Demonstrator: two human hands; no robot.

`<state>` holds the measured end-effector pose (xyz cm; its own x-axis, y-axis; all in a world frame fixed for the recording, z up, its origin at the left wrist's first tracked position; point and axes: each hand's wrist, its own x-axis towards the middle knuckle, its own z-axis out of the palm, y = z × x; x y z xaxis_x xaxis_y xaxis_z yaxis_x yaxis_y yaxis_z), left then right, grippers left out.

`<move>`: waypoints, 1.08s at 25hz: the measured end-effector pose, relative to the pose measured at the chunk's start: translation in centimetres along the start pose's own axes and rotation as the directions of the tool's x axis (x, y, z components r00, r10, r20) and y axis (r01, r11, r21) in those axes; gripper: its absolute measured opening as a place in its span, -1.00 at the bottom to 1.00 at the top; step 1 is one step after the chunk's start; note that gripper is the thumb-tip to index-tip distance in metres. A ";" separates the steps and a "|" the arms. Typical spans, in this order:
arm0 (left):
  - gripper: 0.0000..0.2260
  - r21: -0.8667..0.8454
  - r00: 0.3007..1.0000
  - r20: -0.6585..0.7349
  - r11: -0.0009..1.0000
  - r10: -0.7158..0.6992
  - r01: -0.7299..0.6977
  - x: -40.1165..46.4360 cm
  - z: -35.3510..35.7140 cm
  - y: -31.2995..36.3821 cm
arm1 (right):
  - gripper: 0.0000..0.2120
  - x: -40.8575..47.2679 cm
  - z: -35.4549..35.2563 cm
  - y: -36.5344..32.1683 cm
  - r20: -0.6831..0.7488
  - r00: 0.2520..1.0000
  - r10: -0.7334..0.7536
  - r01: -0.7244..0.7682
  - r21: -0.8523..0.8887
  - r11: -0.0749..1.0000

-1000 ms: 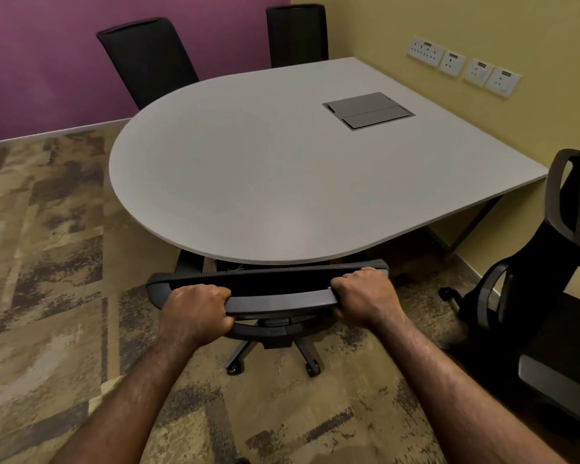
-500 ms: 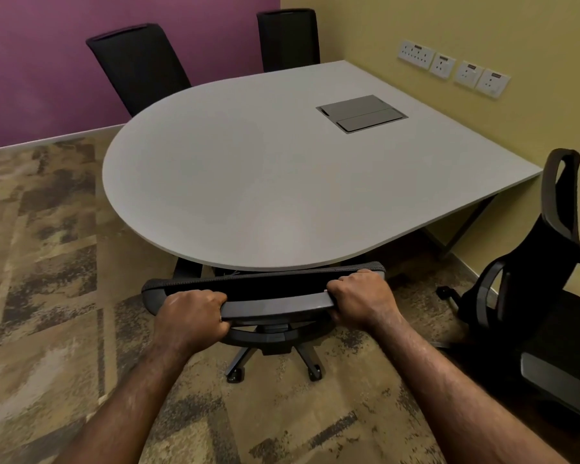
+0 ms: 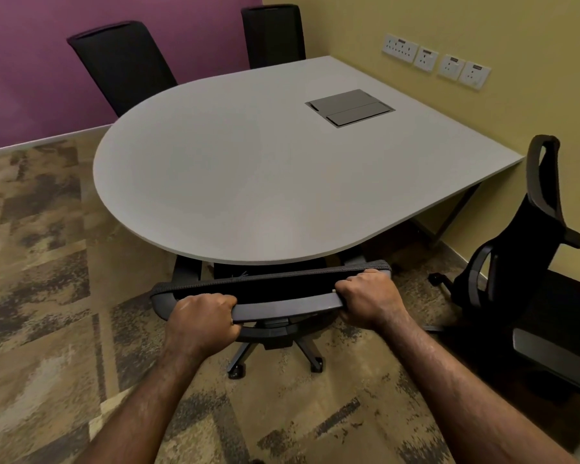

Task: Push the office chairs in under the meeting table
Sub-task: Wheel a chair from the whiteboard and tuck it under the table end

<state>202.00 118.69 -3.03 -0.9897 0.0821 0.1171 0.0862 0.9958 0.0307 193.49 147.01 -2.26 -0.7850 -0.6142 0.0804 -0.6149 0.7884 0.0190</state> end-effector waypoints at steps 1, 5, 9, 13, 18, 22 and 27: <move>-0.82 -0.005 1.000 0.003 1.000 0.007 -0.007 -0.1 -0.1 -0.6 | -0.81 0.0 0.0 -0.6 0.002 1.000 0.006 -0.006 -0.002 1.000; -0.87 -0.011 1.000 0.011 1.000 0.029 -0.029 -0.6 -0.3 -2.3 | -0.82 -0.2 0.1 -2.6 -0.011 1.000 0.012 -0.012 -0.010 1.000; -0.87 -0.027 0.998 0.005 0.997 0.068 -0.068 -1.7 -0.5 -3.0 | -0.79 -1.0 0.5 -3.5 -0.026 1.000 0.016 -0.016 -0.011 1.000; -0.80 -0.014 0.993 0.027 0.994 0.111 -0.111 -2.7 -0.8 -3.7 | -0.76 -2.0 0.8 -4.8 -0.031 0.999 0.015 -0.016 -0.022 1.000; -0.78 -0.012 0.992 0.029 0.993 0.121 -0.121 -3.7 -1.0 -4.4 | -0.76 -2.3 0.7 -6.0 -0.063 0.998 0.007 -0.009 -0.024 1.000; -0.80 -0.017 0.993 0.024 0.993 0.117 -0.117 -4.4 -1.2 -4.7 | -0.76 -2.6 0.7 -6.8 -0.073 0.997 -0.009 0.008 -0.020 1.000; -0.83 -0.032 0.993 0.024 0.993 0.112 -0.111 -5.7 -1.1 -5.3 | -0.77 -3.1 1.1 -7.9 -0.080 0.997 -0.012 0.012 -0.003 1.000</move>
<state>207.34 112.88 -2.78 -0.9763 0.1939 0.0960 0.1992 0.9787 0.0492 200.68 142.63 -3.73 -0.7693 -0.6188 0.1592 -0.6237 0.7813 0.0229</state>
